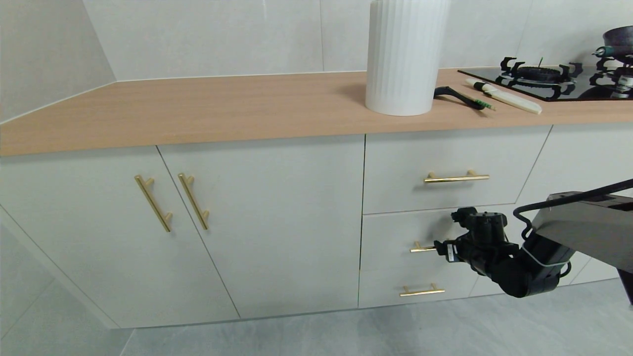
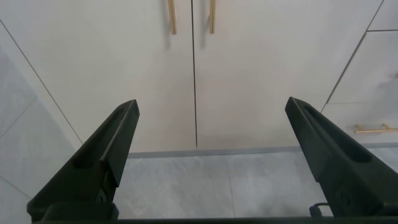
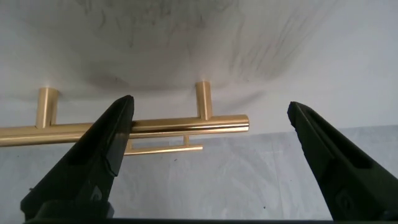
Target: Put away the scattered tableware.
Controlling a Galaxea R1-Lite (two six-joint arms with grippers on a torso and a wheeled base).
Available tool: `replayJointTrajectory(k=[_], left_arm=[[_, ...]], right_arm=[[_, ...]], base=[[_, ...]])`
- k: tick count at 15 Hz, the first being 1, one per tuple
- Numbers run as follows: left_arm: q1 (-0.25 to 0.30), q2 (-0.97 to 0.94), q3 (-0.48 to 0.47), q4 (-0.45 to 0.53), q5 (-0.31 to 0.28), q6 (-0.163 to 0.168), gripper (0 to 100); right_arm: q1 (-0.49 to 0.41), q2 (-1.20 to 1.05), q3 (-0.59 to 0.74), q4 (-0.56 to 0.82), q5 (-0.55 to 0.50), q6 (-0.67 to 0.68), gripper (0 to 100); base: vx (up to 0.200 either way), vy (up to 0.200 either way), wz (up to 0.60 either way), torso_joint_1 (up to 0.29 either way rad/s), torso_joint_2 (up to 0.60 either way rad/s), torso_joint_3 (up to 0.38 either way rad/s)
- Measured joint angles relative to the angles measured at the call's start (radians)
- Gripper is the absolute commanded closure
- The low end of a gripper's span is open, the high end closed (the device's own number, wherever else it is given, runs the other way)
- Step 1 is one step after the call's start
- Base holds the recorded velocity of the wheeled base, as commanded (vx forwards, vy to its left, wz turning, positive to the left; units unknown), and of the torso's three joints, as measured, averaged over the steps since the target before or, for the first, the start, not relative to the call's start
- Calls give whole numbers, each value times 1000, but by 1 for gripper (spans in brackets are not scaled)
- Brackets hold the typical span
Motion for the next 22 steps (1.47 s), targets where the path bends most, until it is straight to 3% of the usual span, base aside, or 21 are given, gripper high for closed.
replayJointTrajectory(k=[7, 9, 12, 15, 17, 22], left_arm=[[0, 0, 0, 0, 0, 0, 0], [0, 0, 0, 0, 0, 0, 0], [0, 0, 0, 0, 0, 0, 0], [0, 0, 0, 0, 0, 0, 0], [0, 0, 0, 0, 0, 0, 0], [0, 0, 0, 0, 0, 0, 0]], right_arm=[[-2, -59, 42, 113, 40, -7, 0], [-1, -139, 61, 263, 97, -7, 0], [7, -356, 61, 611, 207, -7, 0], [38, -567, 49, 772, 271, 2, 0], [61, -637, 45, 772, 281, 19, 0], [70, -621, 59, 613, 234, 34, 0]], base=[[0, 0, 0, 0, 0, 0], [0, 0, 0, 0, 0, 0], [0, 0, 0, 0, 0, 0], [0, 0, 0, 0, 0, 0], [0, 0, 0, 0, 0, 0], [0, 0, 0, 0, 0, 0]])
